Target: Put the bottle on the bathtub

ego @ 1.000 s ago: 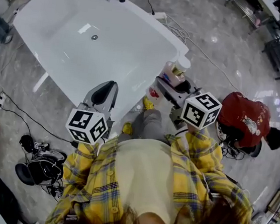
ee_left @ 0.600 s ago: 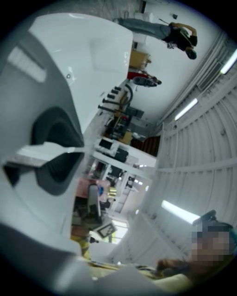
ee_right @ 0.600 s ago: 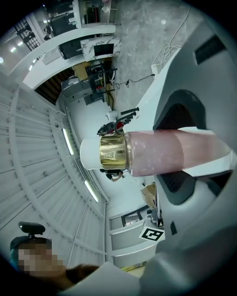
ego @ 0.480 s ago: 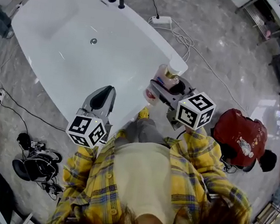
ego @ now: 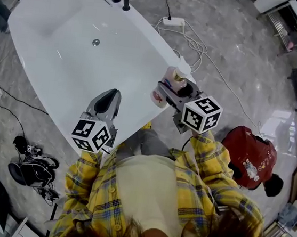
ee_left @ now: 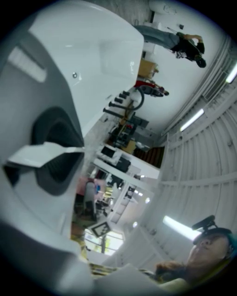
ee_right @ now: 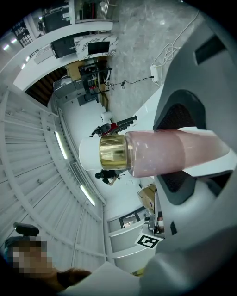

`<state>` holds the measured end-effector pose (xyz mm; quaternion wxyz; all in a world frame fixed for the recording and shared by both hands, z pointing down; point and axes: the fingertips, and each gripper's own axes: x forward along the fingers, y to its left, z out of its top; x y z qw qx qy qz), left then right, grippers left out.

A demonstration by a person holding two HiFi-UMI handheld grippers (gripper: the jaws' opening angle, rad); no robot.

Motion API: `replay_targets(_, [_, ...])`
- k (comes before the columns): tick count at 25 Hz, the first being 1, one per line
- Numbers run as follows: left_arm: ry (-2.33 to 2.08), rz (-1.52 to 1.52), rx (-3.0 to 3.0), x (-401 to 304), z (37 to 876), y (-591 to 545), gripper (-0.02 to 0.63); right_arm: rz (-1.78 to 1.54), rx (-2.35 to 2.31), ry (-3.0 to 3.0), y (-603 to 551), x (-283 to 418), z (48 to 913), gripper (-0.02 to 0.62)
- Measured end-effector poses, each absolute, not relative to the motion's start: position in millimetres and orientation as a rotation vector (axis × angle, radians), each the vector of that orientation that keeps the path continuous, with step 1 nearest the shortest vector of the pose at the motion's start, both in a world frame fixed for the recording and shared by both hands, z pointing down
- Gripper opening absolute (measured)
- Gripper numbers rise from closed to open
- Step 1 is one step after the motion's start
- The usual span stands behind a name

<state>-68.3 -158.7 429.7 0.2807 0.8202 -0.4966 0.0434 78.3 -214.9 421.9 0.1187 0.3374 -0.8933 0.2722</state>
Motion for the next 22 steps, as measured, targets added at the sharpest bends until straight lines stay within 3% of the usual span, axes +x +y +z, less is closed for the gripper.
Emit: replay_targets(22, [-1.309,0.340,2.186,-18.8,505.0,-224.5,0.037,0.592,1.124,-2.553,-329.1,114.1,502.6,0.232])
